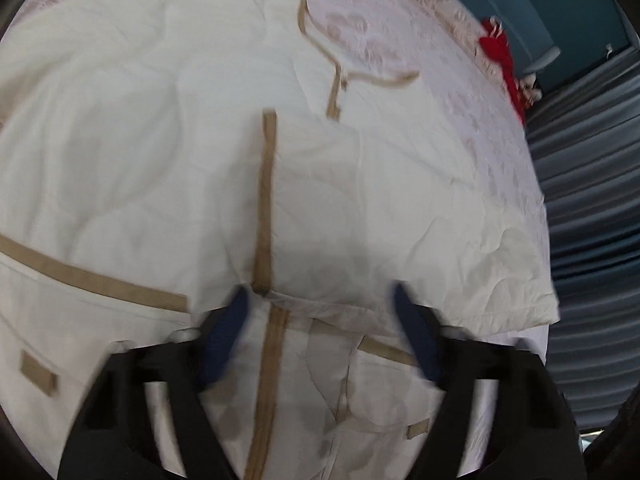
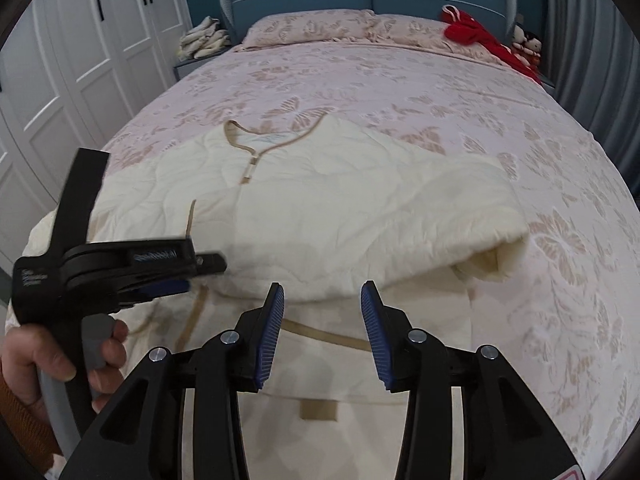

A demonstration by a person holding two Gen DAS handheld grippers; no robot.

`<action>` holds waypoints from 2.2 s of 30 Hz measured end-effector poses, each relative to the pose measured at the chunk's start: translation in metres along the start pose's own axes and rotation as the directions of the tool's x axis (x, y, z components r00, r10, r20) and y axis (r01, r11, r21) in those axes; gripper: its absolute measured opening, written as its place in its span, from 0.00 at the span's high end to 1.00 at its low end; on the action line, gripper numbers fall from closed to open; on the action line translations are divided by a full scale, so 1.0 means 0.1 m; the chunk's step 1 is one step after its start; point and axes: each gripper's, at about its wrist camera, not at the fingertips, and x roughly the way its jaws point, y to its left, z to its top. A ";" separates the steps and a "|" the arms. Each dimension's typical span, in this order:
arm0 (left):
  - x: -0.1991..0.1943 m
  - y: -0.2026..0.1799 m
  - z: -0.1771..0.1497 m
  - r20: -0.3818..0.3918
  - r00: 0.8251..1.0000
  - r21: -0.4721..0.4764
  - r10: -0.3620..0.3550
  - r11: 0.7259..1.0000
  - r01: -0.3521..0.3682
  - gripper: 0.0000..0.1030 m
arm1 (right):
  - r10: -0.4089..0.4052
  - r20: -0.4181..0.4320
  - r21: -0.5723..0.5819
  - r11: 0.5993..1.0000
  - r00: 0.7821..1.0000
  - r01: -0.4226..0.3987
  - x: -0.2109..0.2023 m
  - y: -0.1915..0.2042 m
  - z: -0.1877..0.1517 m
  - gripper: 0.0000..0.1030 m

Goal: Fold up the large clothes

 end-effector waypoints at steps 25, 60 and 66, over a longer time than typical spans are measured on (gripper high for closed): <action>-0.43 0.70 0.23 0.245 0.875 0.214 0.418 0.856 -0.470 0.93 | -0.060 -0.061 0.224 0.972 0.996 0.072 0.48 -0.71 0.05 0.55; -0.45 1.00 0.08 0.330 0.884 0.170 0.332 0.900 -0.402 0.76 | -0.185 -0.081 0.092 0.977 0.979 0.192 0.86 -0.44 0.06 0.86; -1.27 1.69 -0.04 0.393 0.860 -0.013 0.327 0.937 -0.350 0.38 | -0.040 -0.041 0.002 0.999 0.998 0.040 0.46 0.44 -0.02 0.86</action>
